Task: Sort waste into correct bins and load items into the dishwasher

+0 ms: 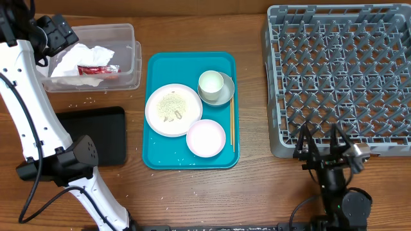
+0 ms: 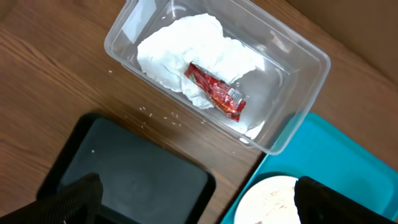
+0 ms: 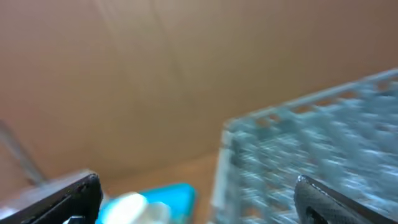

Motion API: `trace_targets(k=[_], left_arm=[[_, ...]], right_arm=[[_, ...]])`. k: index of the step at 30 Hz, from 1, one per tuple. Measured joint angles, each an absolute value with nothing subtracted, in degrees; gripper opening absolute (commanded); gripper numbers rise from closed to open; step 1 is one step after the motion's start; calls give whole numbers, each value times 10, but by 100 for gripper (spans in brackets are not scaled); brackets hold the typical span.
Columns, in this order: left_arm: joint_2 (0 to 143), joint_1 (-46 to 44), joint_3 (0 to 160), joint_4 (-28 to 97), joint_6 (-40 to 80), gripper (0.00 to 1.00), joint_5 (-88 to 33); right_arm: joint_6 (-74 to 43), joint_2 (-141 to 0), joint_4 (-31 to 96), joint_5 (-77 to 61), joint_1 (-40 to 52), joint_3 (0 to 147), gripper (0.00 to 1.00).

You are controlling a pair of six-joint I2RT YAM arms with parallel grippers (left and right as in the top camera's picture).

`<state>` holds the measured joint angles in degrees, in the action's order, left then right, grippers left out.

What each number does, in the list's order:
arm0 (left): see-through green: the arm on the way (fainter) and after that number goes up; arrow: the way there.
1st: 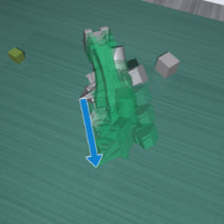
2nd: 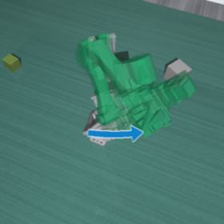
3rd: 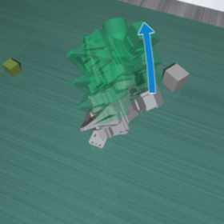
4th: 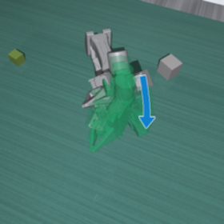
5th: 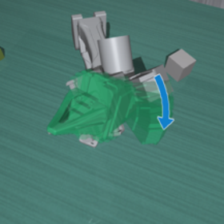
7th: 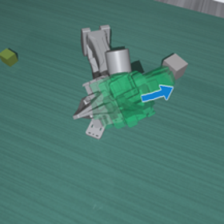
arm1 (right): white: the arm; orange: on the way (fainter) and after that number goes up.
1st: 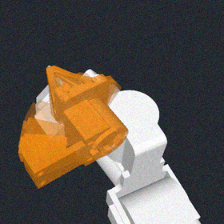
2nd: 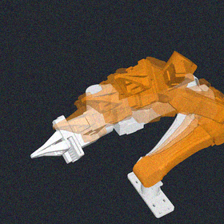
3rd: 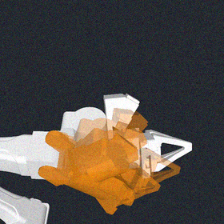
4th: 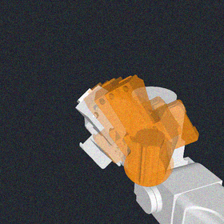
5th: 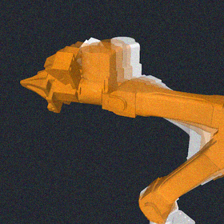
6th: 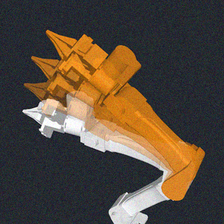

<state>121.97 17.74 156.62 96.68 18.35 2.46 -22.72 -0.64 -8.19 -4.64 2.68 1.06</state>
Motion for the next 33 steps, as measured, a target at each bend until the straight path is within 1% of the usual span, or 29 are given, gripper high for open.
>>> trace_targets(k=[3, 5, 7, 10, 12, 14, 18, 22, 25, 26, 28, 30, 31, 33], left_arm=[[1220, 177, 1566, 967, 155, 100, 25], [1220, 177, 1566, 967, 145, 100, 26], [1220, 177, 1566, 967, 138, 100, 27], [1220, 177, 1566, 967, 131, 100, 28], [1220, 177, 1566, 967, 131, 100, 29], [1220, 177, 1566, 967, 130, 100, 29], [1220, 177, 1566, 968, 130, 100, 29], [1220, 177, 1566, 967, 129, 100, 29], [1220, 177, 1566, 968, 129, 100, 29], [1220, 177, 1566, 968, 129, 100, 29], [1220, 177, 1566, 967, 128, 100, 31], [1220, 177, 1566, 968, 129, 100, 31], [1220, 177, 1566, 968, 129, 100, 31], [1220, 177, 1566, 968, 128, 100, 31]], right_arm=[[-316, -6, -163, -59, 27, 11, 100], [-381, -6, -232, -40, 27, 11, 100], [-439, -6, -300, -3, 27, 11, 100], [-502, -6, -418, 90, 27, 11, 100], [-524, -5, -449, 152, 27, 20, 100], [-536, -7, -444, 194, 27, 44, 100], [-514, -41, -401, 225, 27, 155, 100], [-396, -129, -292, 166, 27, 328, 100], [-314, -231, -154, 110, 27, 481, 100], [-292, -288, -95, 86, 27, 547, 100], [-275, -345, -55, 58, 27, 606, 100], [-254, -459, 3, -10, 27, 715, 100], [-253, -471, 5, -16, 27, 724, 100], [-241, -583, 81, -89, 28, 829, 100]])
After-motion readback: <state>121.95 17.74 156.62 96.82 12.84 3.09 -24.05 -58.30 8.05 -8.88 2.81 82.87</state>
